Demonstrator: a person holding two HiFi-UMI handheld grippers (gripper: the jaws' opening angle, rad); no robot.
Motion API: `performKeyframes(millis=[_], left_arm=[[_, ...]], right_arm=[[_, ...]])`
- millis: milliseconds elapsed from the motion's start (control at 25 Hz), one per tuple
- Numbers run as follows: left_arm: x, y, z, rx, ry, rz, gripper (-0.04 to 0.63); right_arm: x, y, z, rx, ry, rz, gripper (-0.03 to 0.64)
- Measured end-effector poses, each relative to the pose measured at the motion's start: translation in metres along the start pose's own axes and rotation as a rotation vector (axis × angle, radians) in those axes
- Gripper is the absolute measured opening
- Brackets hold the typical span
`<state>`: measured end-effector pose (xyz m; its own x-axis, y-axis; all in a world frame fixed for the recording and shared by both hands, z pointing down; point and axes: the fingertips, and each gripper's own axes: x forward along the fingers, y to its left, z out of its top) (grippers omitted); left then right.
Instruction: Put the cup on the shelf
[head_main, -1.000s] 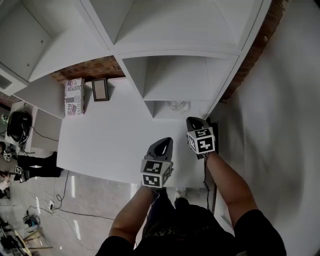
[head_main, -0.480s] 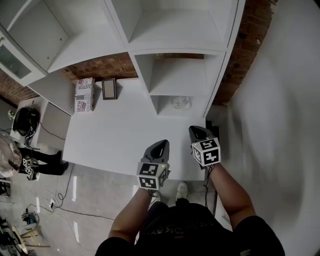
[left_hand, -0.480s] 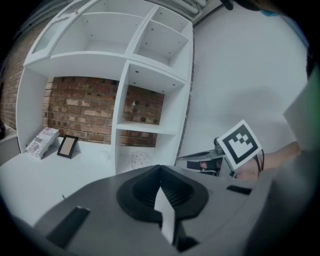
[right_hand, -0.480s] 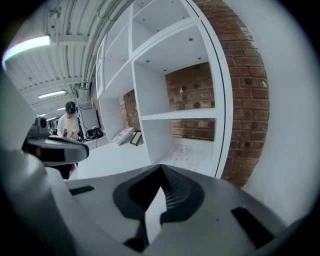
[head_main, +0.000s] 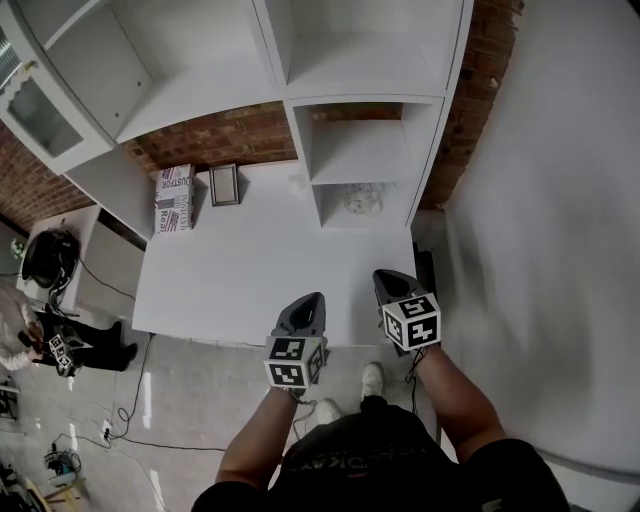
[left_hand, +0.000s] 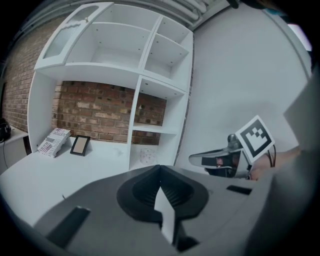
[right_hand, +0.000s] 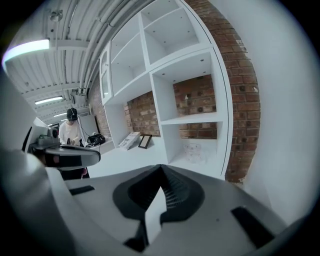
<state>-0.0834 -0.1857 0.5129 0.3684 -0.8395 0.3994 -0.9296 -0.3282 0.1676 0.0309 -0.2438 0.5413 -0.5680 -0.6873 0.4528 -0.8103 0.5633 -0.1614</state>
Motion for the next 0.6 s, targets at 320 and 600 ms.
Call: performKeyframes(millis=[320,600], left_arm=[[-0.047,-0.001,-0.016,0.002,-0.005,-0.069,0.003],[-0.074,-0.007,-0.024,0.033,-0.007,-0.131,0.003]], right_arm=[[-0.039,0.049,-0.016,0.031,-0.012,-0.059,0.000],[-0.067,0.078,-0.027,0.041,-0.026,-0.119,0.000]])
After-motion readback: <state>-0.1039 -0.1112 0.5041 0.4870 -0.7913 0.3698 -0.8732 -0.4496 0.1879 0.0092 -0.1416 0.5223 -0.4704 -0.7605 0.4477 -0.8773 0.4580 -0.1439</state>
